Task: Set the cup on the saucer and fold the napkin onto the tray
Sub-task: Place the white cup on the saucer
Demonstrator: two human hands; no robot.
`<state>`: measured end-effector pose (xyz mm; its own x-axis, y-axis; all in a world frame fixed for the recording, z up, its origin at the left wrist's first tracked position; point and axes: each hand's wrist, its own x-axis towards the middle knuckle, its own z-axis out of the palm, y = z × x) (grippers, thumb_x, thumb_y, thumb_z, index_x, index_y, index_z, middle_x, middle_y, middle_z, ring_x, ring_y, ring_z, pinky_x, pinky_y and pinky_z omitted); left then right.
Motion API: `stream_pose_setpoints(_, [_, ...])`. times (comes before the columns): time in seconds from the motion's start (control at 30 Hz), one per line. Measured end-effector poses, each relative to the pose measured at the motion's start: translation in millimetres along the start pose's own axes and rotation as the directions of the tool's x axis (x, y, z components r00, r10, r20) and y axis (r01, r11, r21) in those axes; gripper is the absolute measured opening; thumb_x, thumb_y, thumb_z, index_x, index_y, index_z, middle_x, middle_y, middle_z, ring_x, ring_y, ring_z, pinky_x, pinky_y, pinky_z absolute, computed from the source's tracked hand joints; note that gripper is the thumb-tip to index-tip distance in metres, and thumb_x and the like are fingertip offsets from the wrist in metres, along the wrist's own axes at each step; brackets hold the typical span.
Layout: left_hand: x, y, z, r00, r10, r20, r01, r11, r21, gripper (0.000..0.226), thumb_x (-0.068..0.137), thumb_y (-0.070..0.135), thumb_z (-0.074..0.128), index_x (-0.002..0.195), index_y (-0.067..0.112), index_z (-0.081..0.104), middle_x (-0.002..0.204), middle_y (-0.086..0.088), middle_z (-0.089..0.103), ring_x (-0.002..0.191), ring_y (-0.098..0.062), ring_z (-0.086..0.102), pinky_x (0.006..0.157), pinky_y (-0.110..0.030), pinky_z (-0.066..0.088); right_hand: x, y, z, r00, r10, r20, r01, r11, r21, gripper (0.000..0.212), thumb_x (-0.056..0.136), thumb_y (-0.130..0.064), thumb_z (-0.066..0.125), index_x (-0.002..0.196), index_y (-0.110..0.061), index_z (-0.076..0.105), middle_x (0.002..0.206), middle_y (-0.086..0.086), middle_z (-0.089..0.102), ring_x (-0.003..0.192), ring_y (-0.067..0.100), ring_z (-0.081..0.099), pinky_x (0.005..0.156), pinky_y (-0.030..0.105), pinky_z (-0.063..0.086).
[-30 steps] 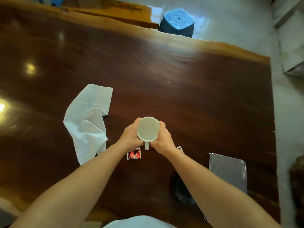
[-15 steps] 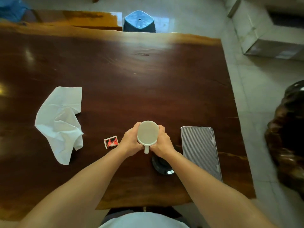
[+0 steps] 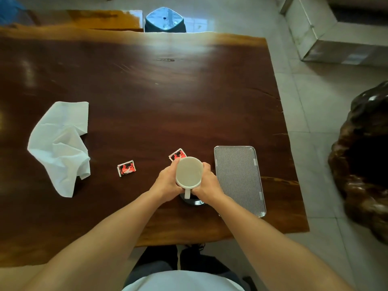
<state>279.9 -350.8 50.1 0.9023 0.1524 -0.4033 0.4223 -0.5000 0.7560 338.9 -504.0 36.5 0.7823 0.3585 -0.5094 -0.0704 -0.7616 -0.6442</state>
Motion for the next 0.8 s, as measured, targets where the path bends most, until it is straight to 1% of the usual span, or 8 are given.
stream_pose_setpoints(0.07, [-3.7, -0.9, 7.3, 1.0, -0.016, 0.001, 0.016, 1.0, -0.006, 0.097, 0.069, 0.02, 0.091, 0.149, 0.03, 0.036, 0.129, 0.003, 0.059, 0.117, -0.015, 0.057, 0.093, -0.031, 0.05, -2.9, 7.6, 1.1, 1.0, 0.004, 0.006, -0.004, 1.0, -0.005, 0.083, 0.073, -0.026, 0.086, 0.137, -0.022, 0.033, 0.119, 0.001, 0.055, 0.103, 0.016, 0.06, 0.083, 0.034, 0.057])
stream_pose_setpoints(0.17, [-7.3, -2.2, 18.2, 0.999, -0.033, 0.006, 0.033, 0.999, 0.008, 0.085, 0.069, 0.022, 0.091, 0.138, 0.031, 0.042, 0.123, 0.005, 0.06, 0.111, -0.013, 0.058, 0.086, -0.028, 0.049, -6.5, 18.7, 3.3, 1.0, 0.007, 0.017, -0.006, 1.0, -0.022, 0.085, 0.074, -0.023, 0.086, 0.139, -0.022, 0.032, 0.122, 0.003, 0.055, 0.106, 0.017, 0.059, 0.083, 0.033, 0.057])
stream_pose_setpoints(0.3, [-7.7, -4.5, 30.7, 0.998, -0.058, 0.026, 0.057, 0.998, 0.031, 0.079, 0.068, 0.022, 0.092, 0.13, 0.031, 0.043, 0.118, 0.005, 0.061, 0.109, -0.014, 0.06, 0.087, -0.034, 0.054, -9.7, 32.2, 5.0, 1.0, 0.02, 0.022, -0.019, 0.999, -0.038, 0.086, 0.074, -0.022, 0.085, 0.14, -0.022, 0.03, 0.123, 0.004, 0.056, 0.109, 0.02, 0.06, 0.084, 0.035, 0.057])
stream_pose_setpoints(0.37, [-5.2, -3.9, 35.4, 0.996, -0.071, 0.045, 0.069, 0.997, 0.037, 0.08, 0.067, 0.022, 0.092, 0.13, 0.03, 0.043, 0.119, 0.005, 0.06, 0.109, -0.014, 0.059, 0.088, -0.033, 0.054, -9.8, 38.3, 4.7, 0.999, 0.029, 0.024, -0.028, 0.999, -0.044, 0.084, 0.075, -0.022, 0.085, 0.139, -0.022, 0.03, 0.124, 0.004, 0.056, 0.109, 0.021, 0.059, 0.084, 0.035, 0.056])
stream_pose_setpoints(0.47, [-1.3, -3.7, 41.1, 0.994, -0.089, 0.068, 0.087, 0.996, 0.032, 0.086, 0.069, 0.021, 0.092, 0.136, 0.029, 0.04, 0.122, 0.006, 0.058, 0.111, -0.013, 0.056, 0.088, -0.029, 0.05, -8.3, 45.8, 4.0, 0.999, 0.04, 0.029, -0.039, 0.998, -0.039, 0.084, 0.076, -0.023, 0.084, 0.14, -0.02, 0.031, 0.123, 0.004, 0.055, 0.109, 0.02, 0.059, 0.082, 0.032, 0.055])
stream_pose_setpoints(0.6, [3.6, -6.1, 48.5, 0.991, -0.11, 0.075, 0.107, 0.993, 0.042, 0.088, 0.069, 0.022, 0.092, 0.138, 0.03, 0.038, 0.122, 0.008, 0.057, 0.111, -0.011, 0.056, 0.088, -0.028, 0.05, -4.1, 52.9, 5.6, 0.997, 0.058, 0.045, -0.057, 0.998, -0.036, 0.084, 0.077, -0.023, 0.084, 0.141, -0.02, 0.029, 0.124, 0.004, 0.055, 0.111, 0.02, 0.058, 0.085, 0.034, 0.056])
stream_pose_setpoints(0.67, [6.2, -7.7, 51.4, 0.989, -0.124, 0.082, 0.121, 0.992, 0.047, 0.087, 0.07, 0.021, 0.092, 0.138, 0.031, 0.038, 0.123, 0.008, 0.057, 0.112, -0.01, 0.055, 0.088, -0.028, 0.049, -1.5, 55.5, 7.8, 0.996, 0.072, 0.045, -0.071, 0.997, -0.019, 0.084, 0.077, -0.027, 0.084, 0.141, -0.021, 0.03, 0.124, 0.003, 0.055, 0.11, 0.019, 0.058, 0.084, 0.033, 0.055])
stream_pose_setpoints(0.8, [10.3, -13.5, 54.5, 0.987, -0.135, 0.088, 0.132, 0.99, 0.047, 0.085, 0.069, 0.022, 0.092, 0.136, 0.032, 0.04, 0.126, 0.006, 0.059, 0.114, -0.015, 0.057, 0.089, -0.029, 0.051, 1.5, 58.6, 13.1, 0.995, 0.092, 0.043, -0.092, 0.996, 0.013, 0.082, 0.076, -0.034, 0.085, 0.138, -0.023, 0.032, 0.122, 0.001, 0.056, 0.11, 0.018, 0.059, 0.084, 0.033, 0.055])
